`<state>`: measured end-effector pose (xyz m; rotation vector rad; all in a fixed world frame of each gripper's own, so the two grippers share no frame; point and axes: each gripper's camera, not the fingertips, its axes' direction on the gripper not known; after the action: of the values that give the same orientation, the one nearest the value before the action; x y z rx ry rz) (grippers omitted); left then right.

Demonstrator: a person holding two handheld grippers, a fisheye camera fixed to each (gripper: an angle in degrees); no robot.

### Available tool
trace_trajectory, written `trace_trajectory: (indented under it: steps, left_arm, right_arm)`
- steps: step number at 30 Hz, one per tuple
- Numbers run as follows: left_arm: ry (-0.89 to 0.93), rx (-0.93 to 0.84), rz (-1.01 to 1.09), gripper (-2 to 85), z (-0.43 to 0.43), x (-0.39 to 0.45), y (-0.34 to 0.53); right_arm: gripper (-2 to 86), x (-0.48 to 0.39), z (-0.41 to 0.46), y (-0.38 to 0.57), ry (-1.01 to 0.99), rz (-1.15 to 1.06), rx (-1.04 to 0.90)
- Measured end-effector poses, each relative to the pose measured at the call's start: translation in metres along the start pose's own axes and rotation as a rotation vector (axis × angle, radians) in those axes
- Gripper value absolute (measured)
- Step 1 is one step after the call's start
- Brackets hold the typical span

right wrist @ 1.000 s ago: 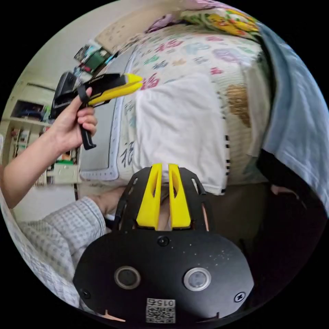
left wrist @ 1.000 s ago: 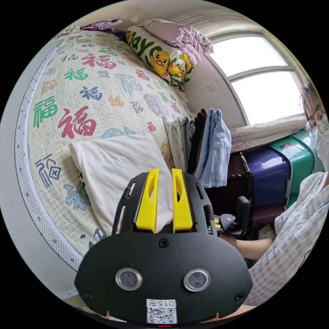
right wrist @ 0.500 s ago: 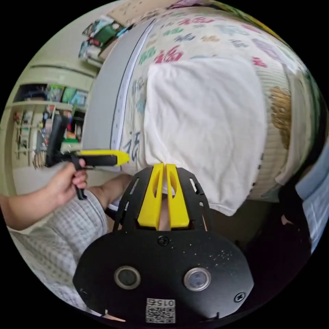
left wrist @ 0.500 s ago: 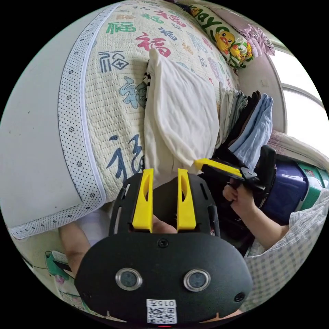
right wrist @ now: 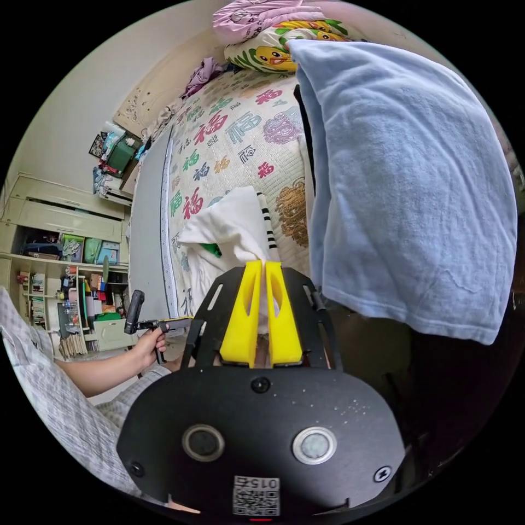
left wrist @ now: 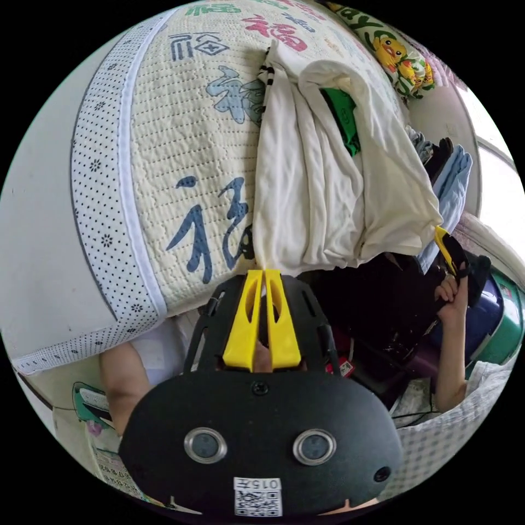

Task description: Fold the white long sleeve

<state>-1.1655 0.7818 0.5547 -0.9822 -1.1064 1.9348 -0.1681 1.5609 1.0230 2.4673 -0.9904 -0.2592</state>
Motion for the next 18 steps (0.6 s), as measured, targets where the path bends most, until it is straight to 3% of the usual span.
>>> trace_trajectory:
  steps: [4,13,18]
  left_arm:
    - [0.062,0.050,0.067,-0.6,-0.029,-0.020,0.018]
    - [0.465,0.345,0.256,-0.9,-0.163,-0.080,0.085]
    - [0.638,0.508,0.363,-0.9,-0.268,-0.154,0.134]
  right_arm:
    - [0.0,-0.003,-0.013,0.017,-0.066,0.022,0.022]
    - [-0.1,-0.027,-0.112,0.049,-0.331,-0.068,0.175]
    - [-0.2,-0.051,-0.162,0.068,-0.462,-0.116,0.258]
